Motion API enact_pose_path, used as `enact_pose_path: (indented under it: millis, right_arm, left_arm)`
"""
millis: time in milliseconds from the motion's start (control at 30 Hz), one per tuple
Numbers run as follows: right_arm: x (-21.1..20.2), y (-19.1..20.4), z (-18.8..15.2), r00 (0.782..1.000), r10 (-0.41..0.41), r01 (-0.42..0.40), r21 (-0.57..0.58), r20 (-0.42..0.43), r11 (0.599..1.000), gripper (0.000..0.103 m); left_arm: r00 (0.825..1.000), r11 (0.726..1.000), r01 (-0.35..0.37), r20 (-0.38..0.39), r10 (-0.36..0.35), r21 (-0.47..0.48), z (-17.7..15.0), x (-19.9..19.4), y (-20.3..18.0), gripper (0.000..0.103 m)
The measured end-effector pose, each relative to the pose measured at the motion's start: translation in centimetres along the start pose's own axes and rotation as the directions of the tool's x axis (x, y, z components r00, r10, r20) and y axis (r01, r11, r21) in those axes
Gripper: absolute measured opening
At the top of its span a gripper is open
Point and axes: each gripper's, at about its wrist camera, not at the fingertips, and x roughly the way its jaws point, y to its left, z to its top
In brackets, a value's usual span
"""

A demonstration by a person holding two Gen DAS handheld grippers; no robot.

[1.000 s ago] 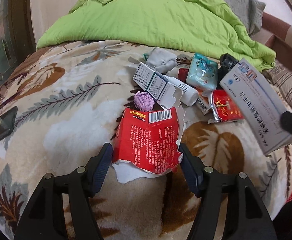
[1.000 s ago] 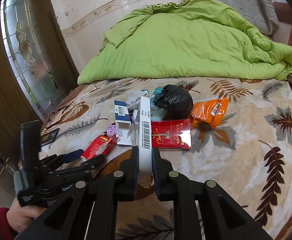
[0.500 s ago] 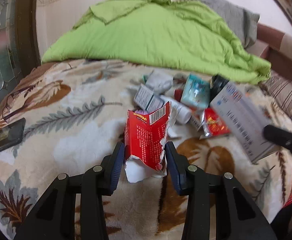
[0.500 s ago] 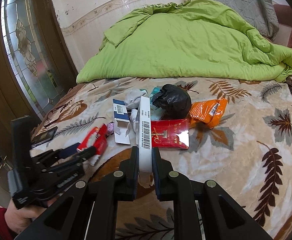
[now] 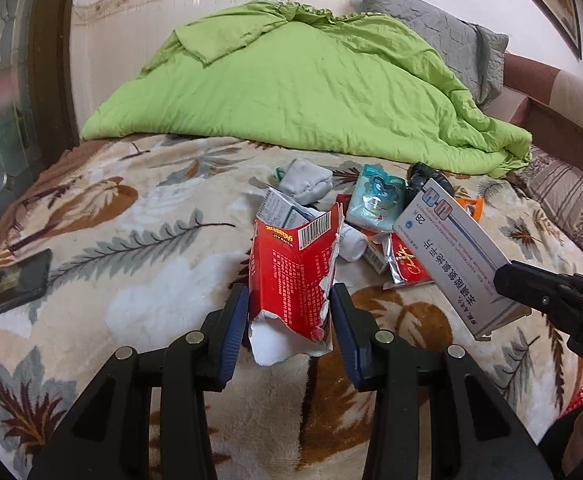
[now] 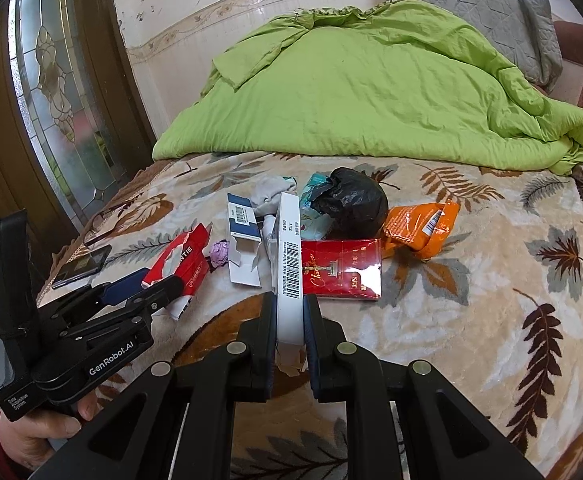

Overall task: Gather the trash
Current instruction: 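Lift the white box with the right tool while the left tool lifts the red pack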

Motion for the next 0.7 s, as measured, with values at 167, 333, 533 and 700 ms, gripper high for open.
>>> enact_pose_path:
  millis: [167,333,533,700]
  right_arm:
    - [-0.1,0.0,0.0,1.000,-0.009,0.009,-0.003,0.006,1.000,0.014]
    - [-1.0,-0.4,-0.2,0.999,-0.021,0.021,0.011,0.024,1.000,0.014]
    - [-1.9,-1.0,-1.3,0.999,-0.029,0.029,0.028,0.013,0.999,0.014]
    - [-2.0,-1.4,-1.7,0.999,-0.036,0.036,0.038,0.003,0.999,0.014]
  left_arm:
    - [0.998,0.998,-0.056,0.036,0.055,0.027,0.1,-0.6,-0.6,0.041]
    - [0.995,0.995,-0.084,0.061,0.081,0.057,0.0,-1.1,-1.0,0.041]
    - [0.994,0.994,-0.084,0.070,0.078,0.073,0.0,-1.4,-1.1,0.042]
    - [0.994,0.994,-0.083,0.072,0.077,0.070,0.0,-1.6,-1.0,0.042]
